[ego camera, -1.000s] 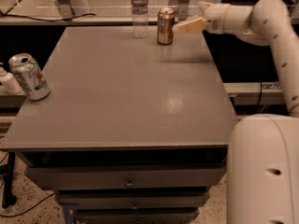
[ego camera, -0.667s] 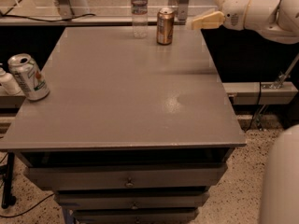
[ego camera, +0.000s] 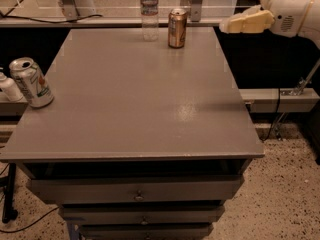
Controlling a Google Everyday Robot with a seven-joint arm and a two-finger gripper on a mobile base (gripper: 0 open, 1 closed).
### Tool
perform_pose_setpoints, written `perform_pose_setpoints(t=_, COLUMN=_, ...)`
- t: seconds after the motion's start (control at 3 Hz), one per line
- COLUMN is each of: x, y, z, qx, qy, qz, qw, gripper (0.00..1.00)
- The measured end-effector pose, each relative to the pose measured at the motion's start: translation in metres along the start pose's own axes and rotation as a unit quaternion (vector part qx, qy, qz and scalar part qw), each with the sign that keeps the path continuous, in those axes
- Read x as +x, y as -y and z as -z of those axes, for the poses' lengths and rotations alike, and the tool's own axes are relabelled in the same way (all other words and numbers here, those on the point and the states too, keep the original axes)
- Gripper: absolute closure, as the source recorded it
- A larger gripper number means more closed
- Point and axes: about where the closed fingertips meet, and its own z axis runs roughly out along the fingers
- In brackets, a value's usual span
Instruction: Move orange can near water bottle
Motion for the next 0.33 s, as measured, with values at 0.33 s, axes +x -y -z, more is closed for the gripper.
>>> perform_pose_setpoints(t=0.33, x=0.0044, y=-0.0049, z=0.0043, qx=-0.001, qy=-0.002, qz=-0.003, qw=1.0000, gripper=0.00)
